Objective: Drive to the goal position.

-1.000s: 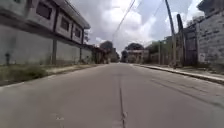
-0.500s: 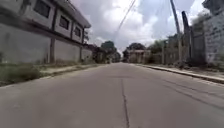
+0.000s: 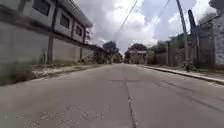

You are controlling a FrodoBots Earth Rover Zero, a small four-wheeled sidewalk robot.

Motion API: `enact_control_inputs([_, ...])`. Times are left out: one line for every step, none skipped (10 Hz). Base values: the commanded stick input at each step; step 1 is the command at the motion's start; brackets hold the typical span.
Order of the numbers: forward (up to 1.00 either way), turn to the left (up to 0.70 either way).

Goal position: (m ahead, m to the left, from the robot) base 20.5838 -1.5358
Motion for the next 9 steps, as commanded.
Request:
enact_control_inputs([1.0,-0.04])
enact_control_inputs([1.0,-0.05])
enact_control_inputs([1.0,-0.21])
enact_control_inputs([1.0,-0.33])
enact_control_inputs([1.0,-0.3])
enact_control_inputs([1.0,-0.03])
enact_control_inputs([1.0,0.0])
enact_control_inputs([1.0,0.0])
enact_control_inputs([1.0,0.0])
